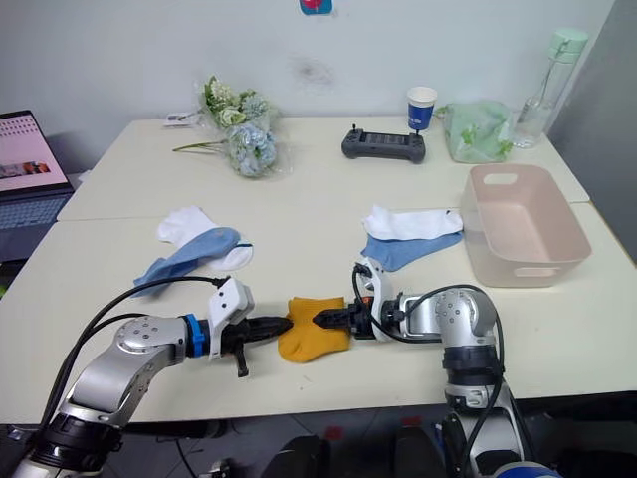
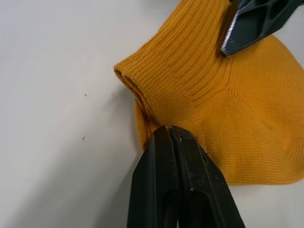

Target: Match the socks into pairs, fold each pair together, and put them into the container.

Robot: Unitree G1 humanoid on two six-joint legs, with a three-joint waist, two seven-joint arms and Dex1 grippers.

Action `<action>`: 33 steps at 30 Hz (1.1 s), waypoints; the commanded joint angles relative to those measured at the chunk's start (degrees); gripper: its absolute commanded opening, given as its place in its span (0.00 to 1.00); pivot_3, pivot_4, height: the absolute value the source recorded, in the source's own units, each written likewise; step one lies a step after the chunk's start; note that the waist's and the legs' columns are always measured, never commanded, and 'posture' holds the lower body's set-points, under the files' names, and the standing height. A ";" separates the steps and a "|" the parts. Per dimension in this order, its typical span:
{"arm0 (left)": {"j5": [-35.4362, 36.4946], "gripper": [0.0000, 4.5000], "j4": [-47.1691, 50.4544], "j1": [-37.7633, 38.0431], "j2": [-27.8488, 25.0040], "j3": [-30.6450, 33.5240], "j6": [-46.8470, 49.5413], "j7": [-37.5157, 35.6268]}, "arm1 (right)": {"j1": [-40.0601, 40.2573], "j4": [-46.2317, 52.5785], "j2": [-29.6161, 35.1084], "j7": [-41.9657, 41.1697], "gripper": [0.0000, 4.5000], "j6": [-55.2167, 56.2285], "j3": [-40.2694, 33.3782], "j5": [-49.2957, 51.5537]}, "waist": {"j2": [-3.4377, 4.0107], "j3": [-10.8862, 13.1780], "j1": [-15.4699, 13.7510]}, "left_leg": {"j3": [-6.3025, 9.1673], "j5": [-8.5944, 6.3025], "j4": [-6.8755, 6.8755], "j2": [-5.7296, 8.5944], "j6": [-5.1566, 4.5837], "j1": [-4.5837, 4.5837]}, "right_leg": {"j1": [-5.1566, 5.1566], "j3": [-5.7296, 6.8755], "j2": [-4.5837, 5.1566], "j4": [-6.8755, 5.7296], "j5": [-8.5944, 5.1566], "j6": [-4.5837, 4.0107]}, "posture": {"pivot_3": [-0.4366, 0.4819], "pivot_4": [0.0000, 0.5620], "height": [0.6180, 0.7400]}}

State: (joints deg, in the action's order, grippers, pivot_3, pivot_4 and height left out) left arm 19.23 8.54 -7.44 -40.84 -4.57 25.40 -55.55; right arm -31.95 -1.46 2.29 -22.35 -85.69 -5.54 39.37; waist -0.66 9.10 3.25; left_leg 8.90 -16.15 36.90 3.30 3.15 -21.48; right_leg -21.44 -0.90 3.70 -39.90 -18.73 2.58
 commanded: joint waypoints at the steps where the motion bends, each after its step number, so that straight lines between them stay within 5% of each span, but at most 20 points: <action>1: 3.05 0.00 1.84 0.87 0.00 2.24 3.70 0.09 | 0.14 1.16 -0.56 -0.15 0.24 0.95 0.10 0.43 | 0.00 0.00 0.02 | 0.01 0.00 0.00 -0.01 0.00 0.00 | 0.00 0.00 0.00 0.00 0.00 0.00 | 0.48 0.27 1.00; 5: 7.38 0.04 4.25 0.45 -0.56 5.05 6.51 -1.13 | -0.14 2.71 -0.32 -0.45 0.00 0.46 -1.33 1.47 | 0.00 0.01 0.08 | 0.03 0.00 -0.01 -0.02 0.00 -0.01 | -0.02 0.01 -0.02 0.00 0.00 0.00 | 0.48 0.27 1.00; 11: 21.82 0.39 13.39 -3.22 -3.96 13.24 19.29 -1.69 | -2.98 8.37 3.51 -1.47 0.00 2.13 -7.11 3.86 | 0.00 0.05 -0.09 | 0.07 0.01 0.06 0.02 0.02 -0.41 | -0.33 0.05 -0.01 -0.02 0.00 0.00 | 0.48 0.27 1.00; 15: 28.94 0.67 16.53 -12.23 -4.46 15.63 25.46 2.19 | -5.35 13.40 9.49 -2.65 0.00 5.56 -9.37 4.58 | 0.00 0.07 -0.24 | 0.03 0.01 0.06 0.08 0.02 -0.40 | -0.29 0.09 -0.08 0.02 0.00 0.00 | 0.48 0.27 1.00; 20: 26.80 0.99 14.59 -26.45 -0.41 10.74 24.32 6.95 | -11.01 13.00 21.62 -6.02 0.00 17.01 -9.15 -0.54 | -0.04 0.10 -0.29 | -0.15 0.03 0.10 0.07 0.06 -0.40 | -0.27 0.15 -0.15 0.02 0.00 0.02 | 0.48 0.27 1.00; 27: 16.20 0.99 4.28 -42.08 10.81 3.03 15.39 12.53 | -17.03 2.98 43.78 -16.07 0.00 44.14 0.44 -18.87 | -0.20 0.20 -0.32 | -0.87 0.09 0.12 0.03 0.16 -0.44 | -0.24 0.08 -0.13 0.21 0.01 0.05 | 0.48 0.27 1.00; 33: 13.27 0.99 2.69 -45.23 18.65 -1.11 13.44 14.63 | -18.13 -7.65 54.40 -21.04 0.00 65.94 10.21 -35.81 | -0.26 0.23 0.08 | -1.22 0.01 0.10 -0.05 0.01 -0.47 | -0.24 -0.08 -0.09 0.47 0.04 0.13 | 0.48 0.27 1.00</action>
State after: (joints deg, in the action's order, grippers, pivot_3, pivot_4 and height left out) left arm 33.41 10.48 -51.74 -22.53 -5.26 40.40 -41.08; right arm -48.62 -7.94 55.85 -42.42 -25.22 3.86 6.80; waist -0.92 9.33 3.33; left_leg 7.65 -16.14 37.00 3.25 3.16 -21.95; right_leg -21.68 -1.01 3.62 -39.42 -18.67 2.74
